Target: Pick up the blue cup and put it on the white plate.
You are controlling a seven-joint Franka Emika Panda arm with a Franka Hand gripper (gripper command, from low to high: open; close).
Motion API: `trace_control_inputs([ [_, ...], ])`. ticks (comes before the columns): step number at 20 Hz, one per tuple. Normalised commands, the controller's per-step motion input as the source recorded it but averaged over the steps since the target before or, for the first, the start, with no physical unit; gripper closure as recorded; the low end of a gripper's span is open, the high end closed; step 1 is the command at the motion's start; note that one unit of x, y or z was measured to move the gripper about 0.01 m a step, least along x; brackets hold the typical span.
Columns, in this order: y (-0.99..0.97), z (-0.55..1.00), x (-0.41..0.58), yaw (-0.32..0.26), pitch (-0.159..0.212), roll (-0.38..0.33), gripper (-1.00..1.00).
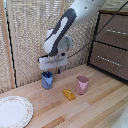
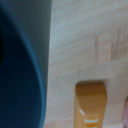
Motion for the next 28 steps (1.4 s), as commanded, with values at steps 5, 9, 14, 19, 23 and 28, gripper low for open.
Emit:
trace_control_inputs([
  [5, 0.05, -0.13, 0.005, 0.0, 0.057, -0.034, 1.0],
  [9, 0.02, -0.01, 0.0, 0.0, 0.0, -0.001, 1.0],
  [14, 0.11, 0.05, -0.023, 0.0, -0.029, -0.013, 1.0],
  [19, 0.16, 0.04, -0.046, 0.002, -0.021, 0.004, 1.0],
  [23, 0.17, 0.4, 0.0, 0.0, 0.115, 0.104, 1.0],
  [28, 0.33, 0.74, 0.121, 0.033, 0.145, 0.085, 1.0],
])
